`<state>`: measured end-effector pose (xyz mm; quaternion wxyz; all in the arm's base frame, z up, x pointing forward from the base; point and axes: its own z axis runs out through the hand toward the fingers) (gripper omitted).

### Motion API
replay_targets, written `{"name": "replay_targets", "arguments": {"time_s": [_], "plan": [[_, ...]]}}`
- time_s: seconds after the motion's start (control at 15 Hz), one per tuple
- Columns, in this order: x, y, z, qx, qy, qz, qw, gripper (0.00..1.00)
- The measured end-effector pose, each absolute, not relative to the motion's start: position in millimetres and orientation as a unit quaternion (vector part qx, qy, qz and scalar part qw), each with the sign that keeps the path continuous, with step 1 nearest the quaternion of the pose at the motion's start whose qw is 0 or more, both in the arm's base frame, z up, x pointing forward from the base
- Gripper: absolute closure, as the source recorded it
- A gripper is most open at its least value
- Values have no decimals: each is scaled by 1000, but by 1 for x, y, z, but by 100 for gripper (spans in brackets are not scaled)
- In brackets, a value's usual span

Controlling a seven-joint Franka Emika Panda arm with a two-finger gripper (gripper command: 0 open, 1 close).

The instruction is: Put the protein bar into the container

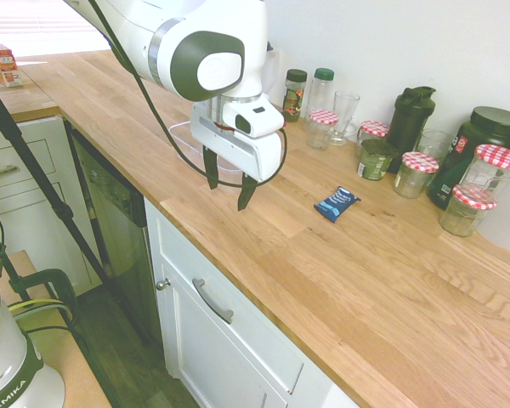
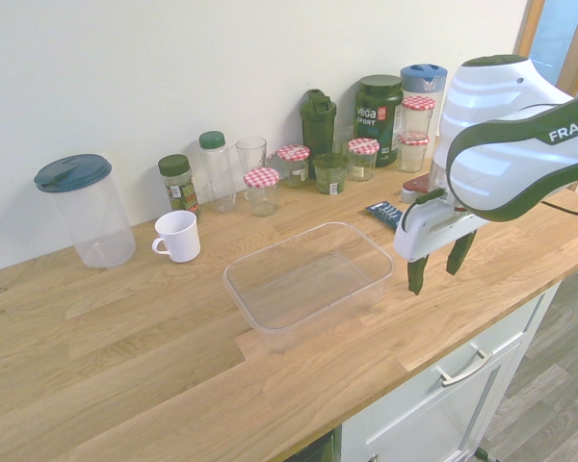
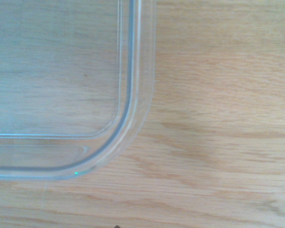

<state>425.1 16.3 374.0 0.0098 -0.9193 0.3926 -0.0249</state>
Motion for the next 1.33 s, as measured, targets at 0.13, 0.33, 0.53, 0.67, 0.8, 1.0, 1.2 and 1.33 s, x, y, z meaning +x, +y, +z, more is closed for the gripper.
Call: {"name": "replay_targets", "arguments": {"time_s": [0.13, 0.33, 0.53, 0.67, 0.8, 1.0, 1.2, 1.33], "plan": [[424, 16, 373, -918, 395, -21, 8, 0], [430, 15, 385, -916, 400, -24, 6, 0], [442, 2, 410, -911, 411, -34, 1, 0], [452, -13, 423, -906, 422, -43, -3, 0], [469, -30, 431, -899, 435, -45, -4, 0], [510, -42, 437, -899, 437, -38, -12, 0], [550, -44, 433, -902, 430, -32, -25, 0], [572, -49, 425, -901, 432, -26, -27, 0]]}}
